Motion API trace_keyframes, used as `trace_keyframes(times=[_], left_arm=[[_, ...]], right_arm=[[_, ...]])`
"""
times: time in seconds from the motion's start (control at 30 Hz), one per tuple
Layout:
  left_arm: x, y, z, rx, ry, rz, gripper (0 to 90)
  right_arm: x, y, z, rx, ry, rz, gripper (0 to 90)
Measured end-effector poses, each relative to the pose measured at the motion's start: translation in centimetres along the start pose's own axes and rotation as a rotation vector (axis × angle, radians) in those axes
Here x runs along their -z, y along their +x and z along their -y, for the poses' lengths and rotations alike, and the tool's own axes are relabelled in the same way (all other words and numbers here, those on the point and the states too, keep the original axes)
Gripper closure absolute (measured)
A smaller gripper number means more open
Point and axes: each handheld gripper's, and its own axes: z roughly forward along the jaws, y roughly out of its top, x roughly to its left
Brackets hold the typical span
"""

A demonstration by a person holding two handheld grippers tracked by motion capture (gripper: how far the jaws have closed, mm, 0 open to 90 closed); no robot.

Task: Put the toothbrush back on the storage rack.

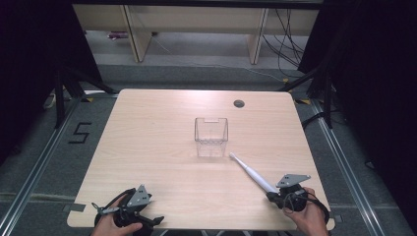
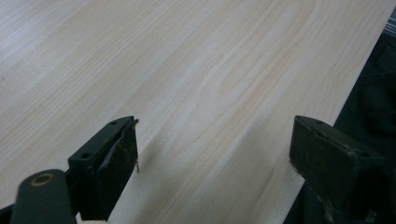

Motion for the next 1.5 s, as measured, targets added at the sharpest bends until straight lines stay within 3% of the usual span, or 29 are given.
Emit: trace_keyframes(times=[0.03, 0.07, 0.1, 0.2, 0.4, 0.5, 0.53, 0.63, 0.83, 0.93, 1.13, 1.23, 1.5], left_arm=[[0.0, 0.0, 0.0, 0.0, 0.0, -0.001, 14.8], [0.0, -0.1, 0.0, 0.001, -0.008, -0.007, 14.8], [-0.1, -0.1, 0.0, 0.006, -0.012, -0.007, 14.8], [0.0, 0.0, 0.0, 0.003, -0.012, -0.006, 14.8], [-0.1, 0.0, 0.1, 0.009, -0.008, -0.003, 14.8], [-0.2, 0.0, 0.1, 0.022, -0.004, -0.009, 14.8], [-0.1, 0.1, 0.1, 0.004, -0.001, -0.01, 14.8], [-0.1, 0.0, 0.1, 0.019, -0.01, -0.008, 14.8], [-0.1, 0.2, 0.0, 0.003, 0.005, -0.005, 14.8], [-0.1, 0.1, 0.1, 0.008, 0.003, -0.009, 14.8], [-0.1, 0.2, 0.1, 0.002, 0.006, -0.008, 14.8], [-0.2, 0.1, 0.1, 0.009, -0.009, -0.01, 14.8], [-0.1, 0.1, 0.1, 0.003, -0.009, -0.006, 14.8]], right_arm=[[0.1, 0.1, 0.0, -0.03, 0.006, -0.011, 87.9], [0.3, -0.1, 0.1, -0.002, 0.013, -0.001, 87.7], [0.3, 0.0, 0.1, -0.025, 0.005, -0.001, 87.3], [0.6, -0.1, 0.1, -0.03, 0.01, -0.001, 84.3], [1.2, 0.1, -1.4, 0.03, -0.04, -0.005, 71.3], [1.4, 0.7, -2.7, 0.059, 0.019, 0.072, 61.8], [1.3, 0.8, -2.9, 0.046, 0.034, 0.077, 60.1], [0.9, 0.3, -3.7, 0.05, 0.092, 0.091, 53.9], [0.0, -0.6, -5.2, 0.066, 0.146, 0.111, 50.5], [-0.2, -0.8, -6.2, 0.059, 0.172, 0.099, 50.4], [-1.5, -1.2, -7.7, 0.089, 0.246, 0.09, 50.3], [-2.1, -1.3, -8.5, 0.136, 0.27, 0.084, 50.5], [-3.5, -1.3, -9.9, 0.134, 0.336, 0.061, 51.9]])
